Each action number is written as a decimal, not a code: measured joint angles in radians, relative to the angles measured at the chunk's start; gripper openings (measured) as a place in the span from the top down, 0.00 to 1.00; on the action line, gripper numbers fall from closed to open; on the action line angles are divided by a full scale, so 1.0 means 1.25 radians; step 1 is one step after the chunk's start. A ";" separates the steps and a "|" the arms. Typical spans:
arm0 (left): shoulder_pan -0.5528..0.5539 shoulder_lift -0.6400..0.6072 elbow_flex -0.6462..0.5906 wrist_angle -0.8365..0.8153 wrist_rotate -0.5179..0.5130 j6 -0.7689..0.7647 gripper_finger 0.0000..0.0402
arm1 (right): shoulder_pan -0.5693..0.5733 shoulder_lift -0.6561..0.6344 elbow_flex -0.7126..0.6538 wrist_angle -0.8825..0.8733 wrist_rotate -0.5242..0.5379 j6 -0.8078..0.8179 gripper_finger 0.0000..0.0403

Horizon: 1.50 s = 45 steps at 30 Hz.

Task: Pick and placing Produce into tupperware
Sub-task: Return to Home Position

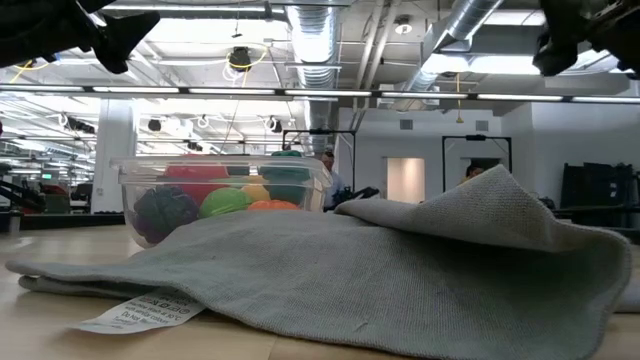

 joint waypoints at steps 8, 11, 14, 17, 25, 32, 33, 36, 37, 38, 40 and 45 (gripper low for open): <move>0.000 0.000 0.000 -0.012 0.000 -0.011 0.23 | 0.139 0.001 0.000 -0.075 0.097 -0.039 0.39; 0.000 0.000 0.000 -0.012 0.000 -0.011 0.23 | 0.157 0.001 0.000 -0.078 0.105 -0.038 0.39; 0.000 0.000 0.000 -0.024 -0.001 -0.012 0.23 | 0.161 0.001 0.000 -0.089 0.067 -0.008 0.39; 0.000 0.000 0.000 -0.039 -0.001 -0.032 0.23 | 0.161 0.001 0.000 -0.156 0.053 0.051 0.39; 0.000 0.000 0.000 -0.054 -0.001 -0.056 0.23 | 0.161 0.001 0.000 -0.326 0.154 0.101 0.39; 0.000 0.000 0.000 -0.144 -0.004 -0.047 0.23 | 0.159 0.001 0.000 -0.371 0.167 0.046 0.39; 0.000 0.000 0.000 -0.157 -0.004 -0.049 0.23 | 0.157 0.001 0.000 -0.372 0.167 0.033 0.39; 0.000 0.000 0.000 -0.183 -0.004 -0.073 0.23 | 0.157 0.012 0.000 -0.372 0.176 0.021 0.39; 0.000 0.000 0.000 -0.187 -0.005 -0.076 0.23 | 0.157 0.020 0.000 -0.374 0.187 0.025 0.39; 0.000 0.000 0.000 -0.191 -0.006 -0.076 0.23 | 0.157 0.029 0.000 -0.379 0.199 0.032 0.39; 0.000 0.000 0.000 -0.213 -0.006 -0.056 0.23 | 0.157 0.050 0.000 -0.381 0.216 0.047 0.39; 0.000 0.000 0.000 -0.337 -0.006 -0.027 0.23 | 0.157 0.101 0.000 -0.382 0.228 0.051 0.39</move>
